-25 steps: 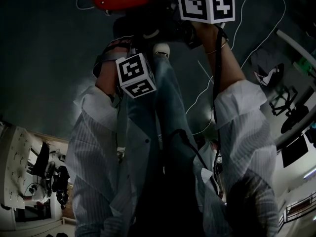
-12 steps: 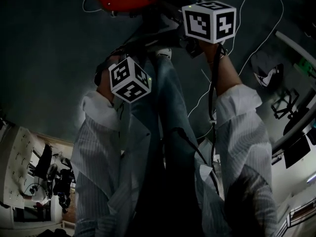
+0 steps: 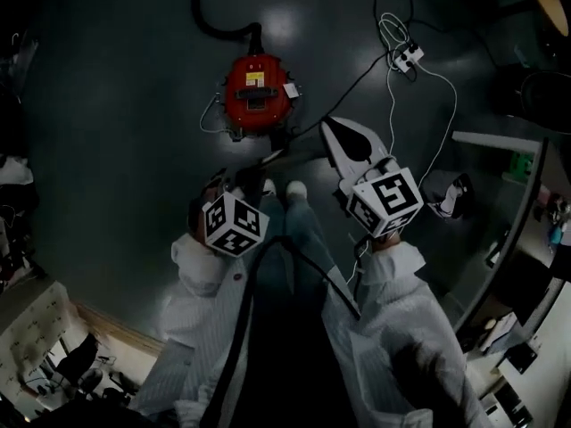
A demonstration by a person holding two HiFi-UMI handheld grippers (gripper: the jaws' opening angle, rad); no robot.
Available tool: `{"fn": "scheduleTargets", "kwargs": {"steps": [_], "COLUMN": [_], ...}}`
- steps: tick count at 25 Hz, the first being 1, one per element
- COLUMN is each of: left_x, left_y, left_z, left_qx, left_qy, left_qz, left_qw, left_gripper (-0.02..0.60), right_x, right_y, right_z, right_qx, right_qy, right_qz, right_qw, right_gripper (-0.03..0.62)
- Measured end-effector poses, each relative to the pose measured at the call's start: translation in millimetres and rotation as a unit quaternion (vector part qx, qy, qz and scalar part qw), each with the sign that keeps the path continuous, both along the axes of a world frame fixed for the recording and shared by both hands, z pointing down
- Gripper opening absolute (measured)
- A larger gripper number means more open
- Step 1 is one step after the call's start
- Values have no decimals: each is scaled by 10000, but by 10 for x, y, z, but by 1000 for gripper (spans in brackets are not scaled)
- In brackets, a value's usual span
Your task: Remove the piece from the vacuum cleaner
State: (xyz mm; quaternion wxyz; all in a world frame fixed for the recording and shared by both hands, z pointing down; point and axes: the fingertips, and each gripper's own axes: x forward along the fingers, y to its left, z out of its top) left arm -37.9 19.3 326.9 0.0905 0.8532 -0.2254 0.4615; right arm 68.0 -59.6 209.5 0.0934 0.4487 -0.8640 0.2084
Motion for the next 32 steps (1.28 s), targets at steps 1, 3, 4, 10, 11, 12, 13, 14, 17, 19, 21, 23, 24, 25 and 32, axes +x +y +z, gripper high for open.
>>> {"fn": "scheduleTargets", "kwargs": {"steps": [1, 3, 4, 10, 11, 12, 13, 14, 17, 19, 21, 23, 24, 25, 32], "left_x": [-2, -23, -39, -56, -64, -77, -93, -110, -150, -155, -157, -152, -147, -142, -94], "left_y": [-83, -176, -195, -165, -156, -164, -186, -212, -258, -267, -265, -259, -259, -262, -227], "left_z": [-307, -890, -1158, -2151, -2241, -2326, -2405, -2470, -2558, -2585, -2619, -2655, -2671, -2685, -2687], "left_qx": [206, 558, 732, 1506, 1560, 1617, 1681, 1745, 1856, 1871, 1864, 1864, 1869, 1876, 1915], "left_qy": [114, 358, 473, 1098, 1189, 1278, 1347, 1384, 1394, 1412, 1459, 1500, 1518, 1535, 1501], "left_qz": [-132, -390, -510, -987, -1031, -1079, -1121, -1149, -1198, -1221, -1223, -1200, -1184, -1168, -1082], "left_qw": [9996, 9970, 9949, 9775, 9751, 9726, 9701, 9681, 9653, 9644, 9638, 9635, 9633, 9631, 9639], "left_gripper": [28, 28, 28, 28, 28, 28, 28, 28, 28, 28, 28, 28, 28, 28, 28], "right_x": [1, -19, -32, -55, -56, -64, -78, -97, -151, -178, -207, -234, -248, -263, -296], "right_y": [26, 141, 224, 670, 715, 738, 744, 743, 736, 727, 715, 705, 700, 694, 738], "right_z": [-344, -938, -1179, -1840, -1874, -1908, -1935, -1951, -1947, -1973, -2019, -2051, -2061, -2068, -2034], "right_qx": [279, 763, 957, 1439, 1425, 1432, 1460, 1492, 1550, 1591, 1641, 1658, 1660, 1667, 1575], "right_qy": [-4, 81, 150, 190, 160, 154, 168, 196, 339, 378, 373, 352, 345, 345, 368], "right_qz": [59, 151, 187, 427, 477, 505, 513, 508, 461, 409, 375, 364, 357, 345, 323], "right_qw": [9996, 9969, 9951, 9885, 9885, 9883, 9878, 9873, 9863, 9857, 9850, 9849, 9849, 9848, 9863], "right_gripper": [2, 2, 2, 2, 2, 2, 2, 2, 0, 0, 0, 0, 0, 0, 0]}}
